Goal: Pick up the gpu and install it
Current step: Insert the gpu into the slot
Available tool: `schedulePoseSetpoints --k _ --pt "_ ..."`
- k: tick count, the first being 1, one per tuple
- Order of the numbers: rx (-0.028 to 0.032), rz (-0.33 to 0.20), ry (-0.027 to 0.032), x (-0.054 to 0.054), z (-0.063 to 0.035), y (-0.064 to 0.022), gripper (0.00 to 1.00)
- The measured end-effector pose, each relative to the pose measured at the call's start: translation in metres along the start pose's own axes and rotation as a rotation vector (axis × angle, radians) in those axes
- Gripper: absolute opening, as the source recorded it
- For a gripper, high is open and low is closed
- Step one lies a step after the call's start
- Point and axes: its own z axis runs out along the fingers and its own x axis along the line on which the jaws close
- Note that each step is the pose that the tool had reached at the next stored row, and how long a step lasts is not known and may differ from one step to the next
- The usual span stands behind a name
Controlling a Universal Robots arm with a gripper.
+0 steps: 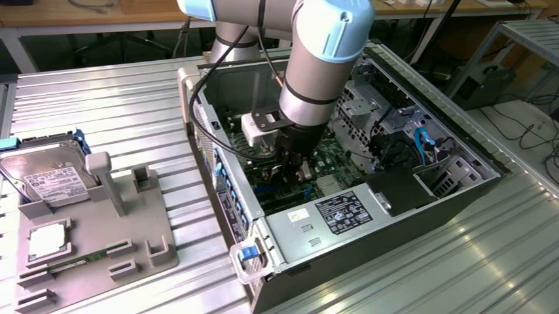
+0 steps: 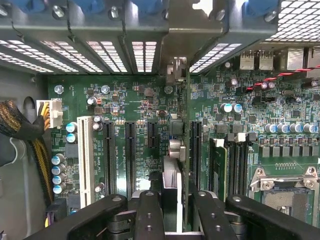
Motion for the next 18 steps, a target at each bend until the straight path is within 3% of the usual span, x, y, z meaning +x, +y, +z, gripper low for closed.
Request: schedulePoseSetpoints --k 6,10,18 --pt "-0.0003 0.000 0.0006 0.000 0.0027 0.0022 0.28" --pt "-0.0004 -0.001 0.0011 0.000 0.0095 0.0028 0.28" --pt "0.0000 0.000 0.0002 0.000 0.0101 0.0029 0.28"
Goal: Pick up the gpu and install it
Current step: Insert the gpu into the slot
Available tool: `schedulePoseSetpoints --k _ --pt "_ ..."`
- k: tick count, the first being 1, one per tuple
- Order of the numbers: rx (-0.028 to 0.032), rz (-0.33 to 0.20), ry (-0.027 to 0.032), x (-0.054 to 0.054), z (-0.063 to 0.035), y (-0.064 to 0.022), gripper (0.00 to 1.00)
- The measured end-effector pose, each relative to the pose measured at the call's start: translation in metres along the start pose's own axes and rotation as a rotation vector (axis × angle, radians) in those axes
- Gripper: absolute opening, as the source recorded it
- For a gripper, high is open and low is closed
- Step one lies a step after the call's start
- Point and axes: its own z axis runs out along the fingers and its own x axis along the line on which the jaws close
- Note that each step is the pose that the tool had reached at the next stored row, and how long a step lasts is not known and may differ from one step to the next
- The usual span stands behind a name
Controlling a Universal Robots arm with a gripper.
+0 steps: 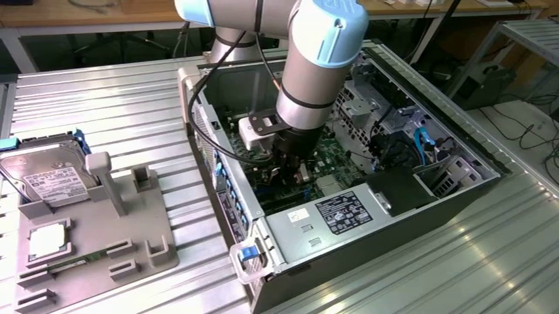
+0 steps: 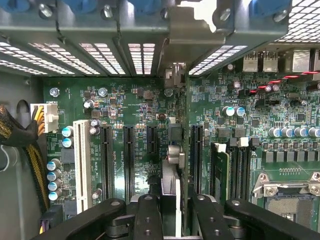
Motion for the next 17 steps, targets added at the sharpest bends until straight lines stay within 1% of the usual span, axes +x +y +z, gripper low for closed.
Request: schedulePoseSetpoints --k 2,4,5,6,7,9,10,14,16,17 --pt "0.0007 0.000 -0.0015 0.000 -0.0005 0.0000 0.28" --pt "0.0028 0.000 -0.0058 0.000 0.0008 -0.0001 0.29" --pt "0.0018 0.000 -0.0032 0.000 -0.0002 0.0000 0.29" --pt "0.0016 0.000 -0.0027 0.000 -0.0005 0.0001 0.35" --pt "0.0011 0.000 -0.0016 0.000 -0.0011 0.0001 0.35" --pt "0.0013 0.000 -0.0019 0.000 -0.0017 0.0000 0.35" --pt "0.0014 0.000 -0.0016 0.000 -0.0037 0.0000 0.35" --pt "0.0036 0.000 -0.0017 -0.001 -0.0205 0.0000 0.35" --pt "0.0062 0.000 -0.0019 -0.003 -0.0350 0.0000 0.35" --pt "0.0068 0.000 -0.0020 -0.003 -0.0387 0.0000 0.35"
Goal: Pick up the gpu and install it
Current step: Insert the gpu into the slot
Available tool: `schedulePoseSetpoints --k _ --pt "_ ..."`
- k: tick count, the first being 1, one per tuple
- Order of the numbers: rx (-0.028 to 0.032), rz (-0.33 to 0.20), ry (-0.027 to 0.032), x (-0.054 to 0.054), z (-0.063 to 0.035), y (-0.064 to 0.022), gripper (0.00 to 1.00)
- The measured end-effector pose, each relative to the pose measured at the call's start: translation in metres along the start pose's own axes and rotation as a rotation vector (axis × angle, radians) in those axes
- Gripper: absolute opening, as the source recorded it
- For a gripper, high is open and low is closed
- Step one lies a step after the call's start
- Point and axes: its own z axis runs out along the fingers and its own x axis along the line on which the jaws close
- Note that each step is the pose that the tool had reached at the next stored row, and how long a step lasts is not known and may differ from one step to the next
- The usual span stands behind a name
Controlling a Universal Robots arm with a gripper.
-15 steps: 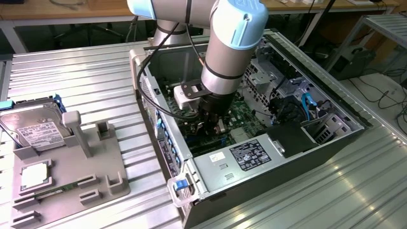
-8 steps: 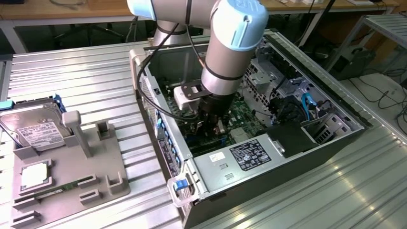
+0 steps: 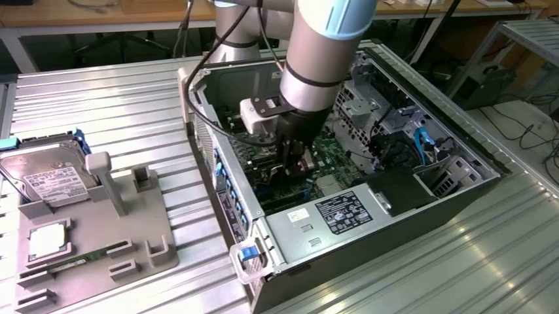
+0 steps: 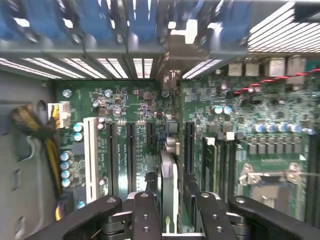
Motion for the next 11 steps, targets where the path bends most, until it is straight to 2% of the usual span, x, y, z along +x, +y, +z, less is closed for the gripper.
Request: schedulePoseSetpoints --k 6,9,11 --pt "0.0049 0.000 0.0003 -0.002 -0.0257 -0.0002 0.35" --pt "0.0064 0.000 0.0000 -0.002 -0.0256 -0.0002 0.33" --pt "0.0075 0.000 0.0002 -0.002 -0.0256 -0.0001 0.20"
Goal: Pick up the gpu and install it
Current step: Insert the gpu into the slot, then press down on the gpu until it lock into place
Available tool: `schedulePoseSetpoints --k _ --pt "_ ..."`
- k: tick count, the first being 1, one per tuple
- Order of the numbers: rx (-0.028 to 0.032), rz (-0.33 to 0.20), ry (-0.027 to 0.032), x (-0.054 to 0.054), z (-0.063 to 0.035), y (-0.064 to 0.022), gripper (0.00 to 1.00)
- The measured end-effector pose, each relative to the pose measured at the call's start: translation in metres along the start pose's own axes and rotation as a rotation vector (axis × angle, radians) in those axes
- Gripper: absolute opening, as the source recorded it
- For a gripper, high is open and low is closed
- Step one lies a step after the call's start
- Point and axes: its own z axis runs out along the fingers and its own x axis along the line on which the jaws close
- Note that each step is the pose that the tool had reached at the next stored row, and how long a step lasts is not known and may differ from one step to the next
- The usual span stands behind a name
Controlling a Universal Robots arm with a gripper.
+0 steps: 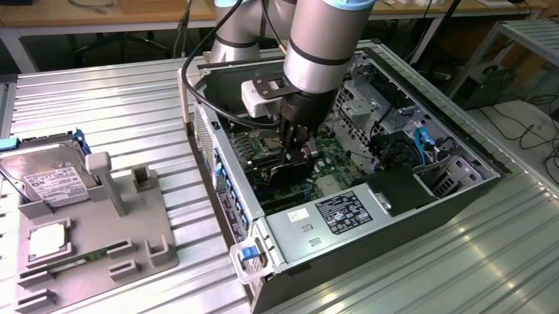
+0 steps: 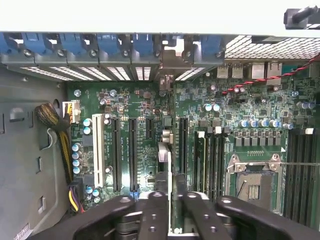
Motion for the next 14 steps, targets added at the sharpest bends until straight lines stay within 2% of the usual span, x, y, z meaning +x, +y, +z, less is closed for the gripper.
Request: schedulePoseSetpoints --k 2,14 --pt "0.0009 0.000 0.0000 0.0000 0.0000 0.0000 0.11" --pt "0.0071 0.000 0.0000 0.0000 0.0000 0.0000 0.11"
